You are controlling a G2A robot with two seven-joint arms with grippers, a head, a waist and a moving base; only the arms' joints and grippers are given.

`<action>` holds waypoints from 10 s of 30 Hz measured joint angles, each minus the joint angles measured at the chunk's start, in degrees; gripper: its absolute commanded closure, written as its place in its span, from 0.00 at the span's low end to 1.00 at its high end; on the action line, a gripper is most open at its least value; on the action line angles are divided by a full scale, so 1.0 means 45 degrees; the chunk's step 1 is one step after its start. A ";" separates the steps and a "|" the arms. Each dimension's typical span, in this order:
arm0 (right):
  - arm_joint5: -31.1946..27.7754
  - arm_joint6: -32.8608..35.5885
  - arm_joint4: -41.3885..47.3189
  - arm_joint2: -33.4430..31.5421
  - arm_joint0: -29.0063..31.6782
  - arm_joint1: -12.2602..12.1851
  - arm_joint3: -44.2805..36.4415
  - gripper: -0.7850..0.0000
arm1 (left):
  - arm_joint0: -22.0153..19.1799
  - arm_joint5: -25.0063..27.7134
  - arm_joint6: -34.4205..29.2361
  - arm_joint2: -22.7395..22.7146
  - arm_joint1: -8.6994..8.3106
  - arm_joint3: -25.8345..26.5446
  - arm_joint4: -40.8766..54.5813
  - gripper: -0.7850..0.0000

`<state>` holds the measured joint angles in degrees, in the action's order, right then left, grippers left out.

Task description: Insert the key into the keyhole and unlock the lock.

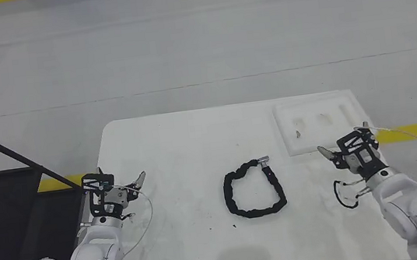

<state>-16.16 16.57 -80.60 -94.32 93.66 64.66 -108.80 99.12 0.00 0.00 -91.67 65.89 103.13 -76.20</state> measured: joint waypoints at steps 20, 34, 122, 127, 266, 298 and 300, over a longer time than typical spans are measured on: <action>-0.1048 0.6797 0.0874 0.2053 -0.3488 0.0032 0.0385 0.00 | 0.0000 0.0000 0.0000 0.0000 0.0000 0.0000 0.0000 0.00; -0.2265 1.1279 0.2305 0.3533 -0.6527 0.0077 0.1365 0.00 | 0.0000 0.0000 0.0000 0.0000 0.0000 0.0000 0.0000 0.00; -0.0929 1.2142 0.4045 0.8381 -1.2342 0.0963 0.9987 0.80 | 0.0000 0.0000 0.0000 0.0000 0.0000 0.0000 0.0000 0.00; -0.0940 1.2133 0.4094 0.8434 -1.2414 0.0979 1.0126 0.90 | 0.0000 0.0000 0.0000 0.0000 0.0000 0.0000 0.0000 0.00; -0.8896 0.7007 2.3702 0.9060 -0.6620 -0.5497 0.7966 1.00 | -0.3887 0.1309 -0.3645 0.3575 0.0298 0.1385 -0.2697 0.00; -0.8896 0.7007 2.3702 0.9060 -0.6620 -0.5497 0.7966 1.00 | -0.5752 0.5688 -0.5674 0.4130 0.0325 0.1308 0.0267 0.00; -0.8896 0.7007 2.3702 0.9060 -0.6620 -0.5497 0.7966 1.00 | -0.6305 0.6432 -0.6488 0.4246 0.0323 0.1230 0.0910 0.00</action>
<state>-56.19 48.10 26.06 -53.55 63.88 39.92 -72.95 70.75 28.95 -29.20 -72.57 67.34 108.67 -72.11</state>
